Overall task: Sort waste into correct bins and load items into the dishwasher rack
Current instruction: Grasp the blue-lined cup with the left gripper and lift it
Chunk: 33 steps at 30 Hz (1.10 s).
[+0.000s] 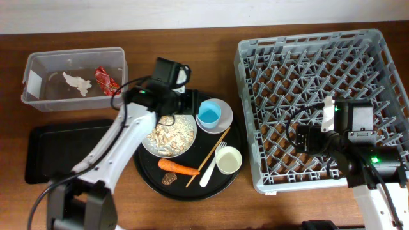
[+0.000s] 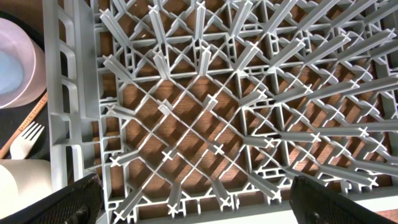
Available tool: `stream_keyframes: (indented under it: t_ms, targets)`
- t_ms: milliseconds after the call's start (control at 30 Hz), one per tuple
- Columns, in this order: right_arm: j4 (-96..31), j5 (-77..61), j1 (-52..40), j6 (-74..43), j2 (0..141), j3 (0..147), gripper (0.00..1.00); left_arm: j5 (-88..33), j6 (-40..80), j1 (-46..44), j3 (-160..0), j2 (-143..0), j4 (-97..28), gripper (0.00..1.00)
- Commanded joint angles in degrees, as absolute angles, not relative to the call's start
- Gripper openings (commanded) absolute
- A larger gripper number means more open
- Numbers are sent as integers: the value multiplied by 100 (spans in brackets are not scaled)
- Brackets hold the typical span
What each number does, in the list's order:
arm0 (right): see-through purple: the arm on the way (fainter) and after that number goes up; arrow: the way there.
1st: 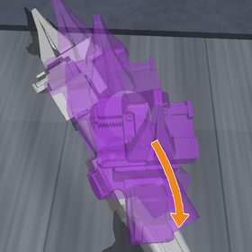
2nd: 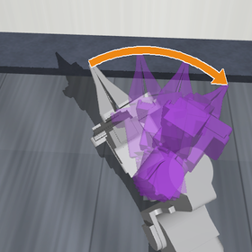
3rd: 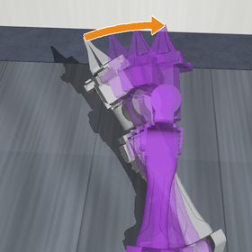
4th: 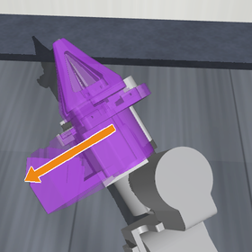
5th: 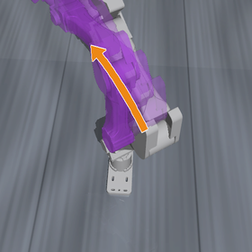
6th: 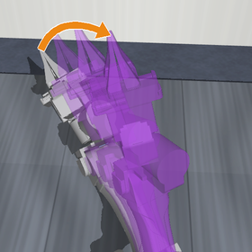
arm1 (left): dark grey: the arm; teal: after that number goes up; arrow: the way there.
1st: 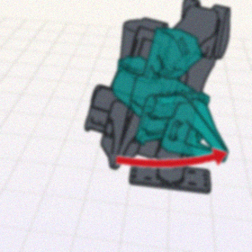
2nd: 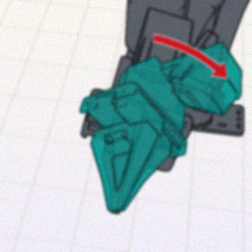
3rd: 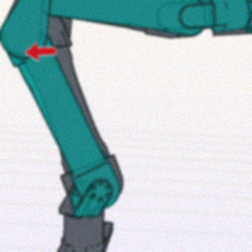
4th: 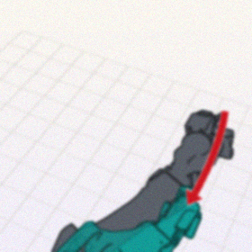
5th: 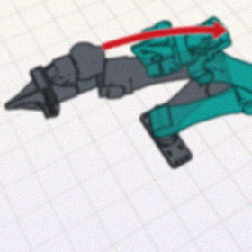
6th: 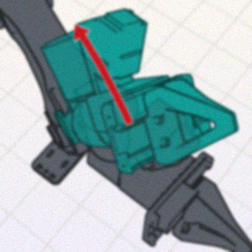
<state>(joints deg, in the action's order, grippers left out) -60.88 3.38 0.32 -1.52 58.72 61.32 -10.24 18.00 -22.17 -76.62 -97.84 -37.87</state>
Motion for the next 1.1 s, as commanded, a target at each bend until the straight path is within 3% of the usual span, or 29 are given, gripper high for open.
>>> stream_keyframes:
  t_ms: [0,133,233,400,533,800,933,1067]
  targets:
    - [-6077,305,10,-196,5861,6248,99,-506,1793,-2381,-7719,-10130,-3658,59]
    - [-6080,305,10,-196,5861,6248,99,-510,1798,-2473,-7719,-10460,-3579,50]
    - [-6077,305,10,-196,5861,6248,98,-508,1796,-2526,-7719,-10632,-3579,32]
    - [-6077,305,10,-196,5861,6248,99,-510,1796,-2567,-7719,-10770,-3555,22]
    - [-6080,305,10,-196,5861,6248,99,-513,1796,-2585,-7721,-10781,-3553,1]
    - [-6036,305,12,-276,5861,6248,99,-698,1793,-2414,-8012,-10287,-3820,0]
    - [-5690,-178,73,-346,5922,6248,99,-2097,1796,-1881,-8211,-9513,-3994,0]
    - [-5124,-2202,548,-185,6329,6248,99,-4313,1796,-1238,-8211,-9157,-3992,0]
